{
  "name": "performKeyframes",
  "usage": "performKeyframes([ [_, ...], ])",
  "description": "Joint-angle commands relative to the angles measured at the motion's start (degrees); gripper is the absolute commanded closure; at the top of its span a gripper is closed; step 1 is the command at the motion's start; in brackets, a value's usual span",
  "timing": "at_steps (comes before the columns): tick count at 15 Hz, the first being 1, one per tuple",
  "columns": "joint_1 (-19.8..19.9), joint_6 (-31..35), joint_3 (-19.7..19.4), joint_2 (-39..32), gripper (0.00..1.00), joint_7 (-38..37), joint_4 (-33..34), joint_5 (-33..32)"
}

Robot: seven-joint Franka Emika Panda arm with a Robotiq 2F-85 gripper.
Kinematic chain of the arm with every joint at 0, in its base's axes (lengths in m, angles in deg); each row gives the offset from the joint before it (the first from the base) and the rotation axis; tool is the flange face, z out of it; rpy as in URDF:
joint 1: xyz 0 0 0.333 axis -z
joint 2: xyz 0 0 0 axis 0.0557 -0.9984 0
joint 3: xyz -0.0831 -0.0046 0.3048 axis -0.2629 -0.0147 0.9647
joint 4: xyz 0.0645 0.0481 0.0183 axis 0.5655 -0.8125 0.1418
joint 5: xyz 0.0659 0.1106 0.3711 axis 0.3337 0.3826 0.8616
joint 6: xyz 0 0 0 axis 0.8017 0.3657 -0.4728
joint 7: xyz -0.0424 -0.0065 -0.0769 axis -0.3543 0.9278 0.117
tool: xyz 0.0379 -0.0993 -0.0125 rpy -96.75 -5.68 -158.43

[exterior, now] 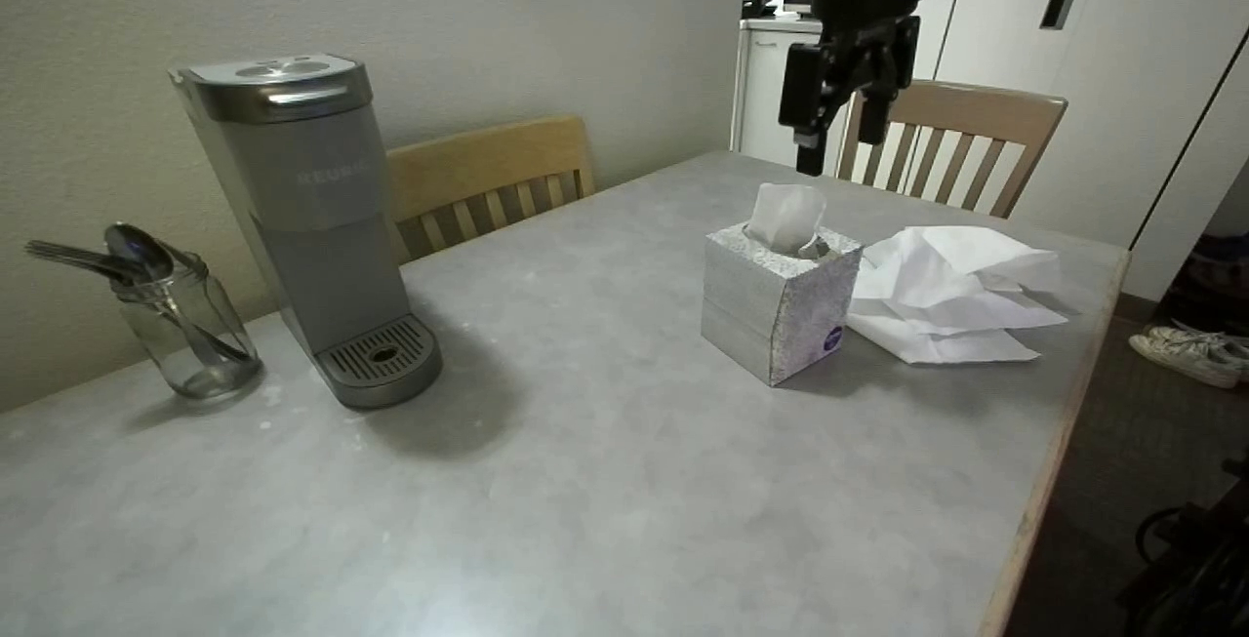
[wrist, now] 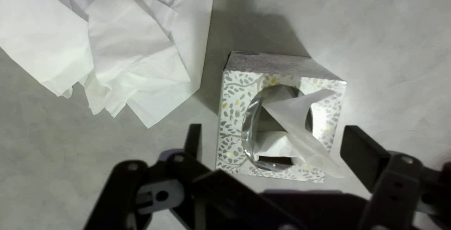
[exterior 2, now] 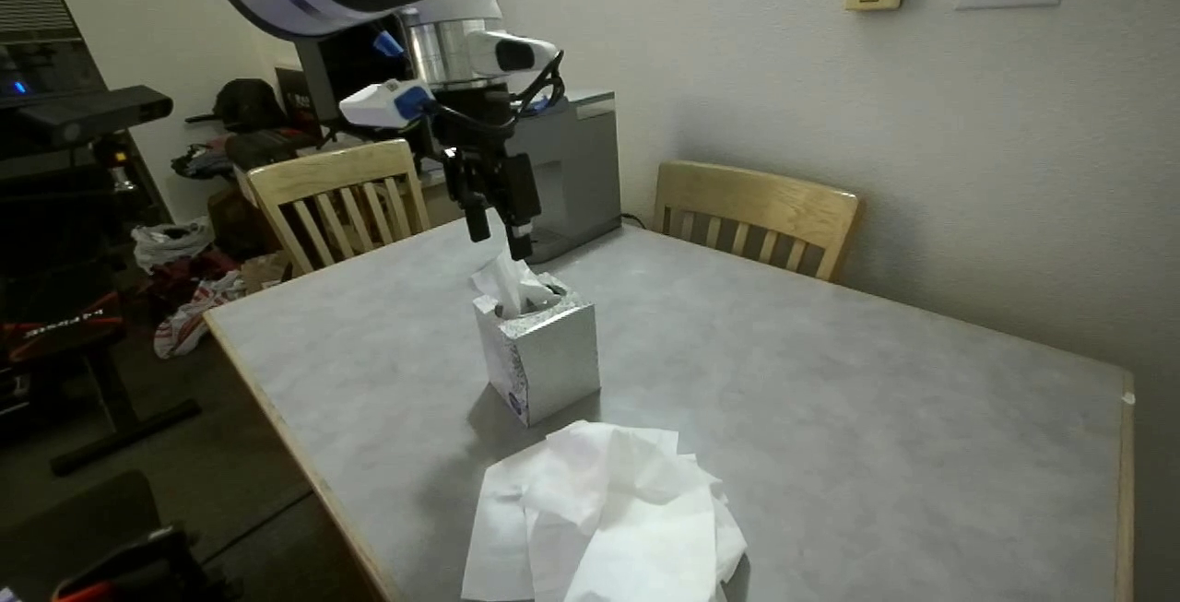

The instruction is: Remove a tissue from the box

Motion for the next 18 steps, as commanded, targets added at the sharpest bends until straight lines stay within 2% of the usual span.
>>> performKeyframes([
  [1, -1.03, 0.87, 0.72, -3.75, 0.0, -1.7, 2.32, -0.1],
  [8, -1.74, 0.59, -0.11, -7.27, 0.0, -0.25, 5.88, -2.74],
  [9, -1.68, 0.75, -0.27, -7.34, 0.08, -0.32, 5.97, -2.92],
  [10, -1.56, 0.92, -0.36, -7.42, 0.26, -0.13, 6.05, -2.75],
  [18, -1.51, 2.03, -0.12, -7.74, 0.83, 0.64, 5.58, -1.07],
])
